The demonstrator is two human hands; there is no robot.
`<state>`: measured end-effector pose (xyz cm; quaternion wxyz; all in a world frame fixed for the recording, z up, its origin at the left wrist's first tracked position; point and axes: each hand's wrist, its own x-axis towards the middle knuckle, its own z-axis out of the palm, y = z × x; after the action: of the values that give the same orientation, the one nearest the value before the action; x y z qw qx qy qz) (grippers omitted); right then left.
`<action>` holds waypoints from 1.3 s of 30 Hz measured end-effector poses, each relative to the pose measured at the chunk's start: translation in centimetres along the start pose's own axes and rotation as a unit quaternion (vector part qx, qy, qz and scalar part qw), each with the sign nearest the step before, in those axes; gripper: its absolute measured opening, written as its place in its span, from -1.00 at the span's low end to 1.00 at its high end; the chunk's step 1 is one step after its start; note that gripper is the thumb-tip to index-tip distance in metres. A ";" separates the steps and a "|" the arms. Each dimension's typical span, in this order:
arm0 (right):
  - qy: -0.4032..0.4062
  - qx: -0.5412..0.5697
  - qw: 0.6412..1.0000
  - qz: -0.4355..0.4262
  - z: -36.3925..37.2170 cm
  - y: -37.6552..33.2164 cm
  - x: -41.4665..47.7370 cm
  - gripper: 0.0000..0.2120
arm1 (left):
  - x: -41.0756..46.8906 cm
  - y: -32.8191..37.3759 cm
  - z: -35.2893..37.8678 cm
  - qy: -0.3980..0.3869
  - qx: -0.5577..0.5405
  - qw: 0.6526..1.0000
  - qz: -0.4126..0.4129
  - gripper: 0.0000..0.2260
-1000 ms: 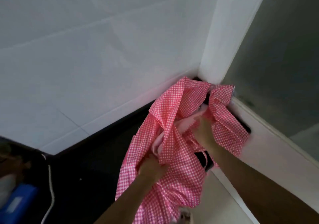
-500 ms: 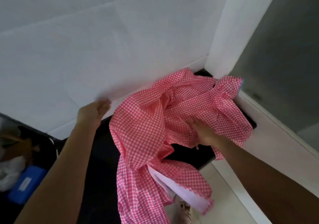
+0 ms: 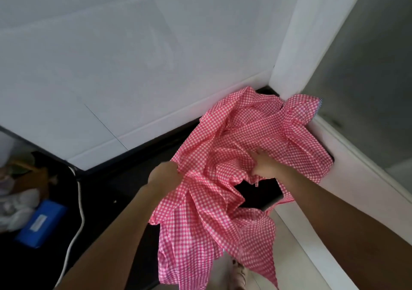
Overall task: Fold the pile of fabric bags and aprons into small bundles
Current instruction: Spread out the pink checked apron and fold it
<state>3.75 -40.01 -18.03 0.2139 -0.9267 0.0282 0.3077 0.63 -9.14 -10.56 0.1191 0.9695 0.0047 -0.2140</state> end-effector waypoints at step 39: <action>-0.087 -0.268 0.952 -0.117 -1.7 -7.9 -5.3 -0.16 | -5.4 -9.2 -2.8 0.289 -0.178 0.938 -0.067 -0.57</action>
<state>1.83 -34.01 -10.73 -0.0061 -0.9162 -0.1829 0.3565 -3.67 0.67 -7.94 0.2682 0.9501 0.1418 0.0725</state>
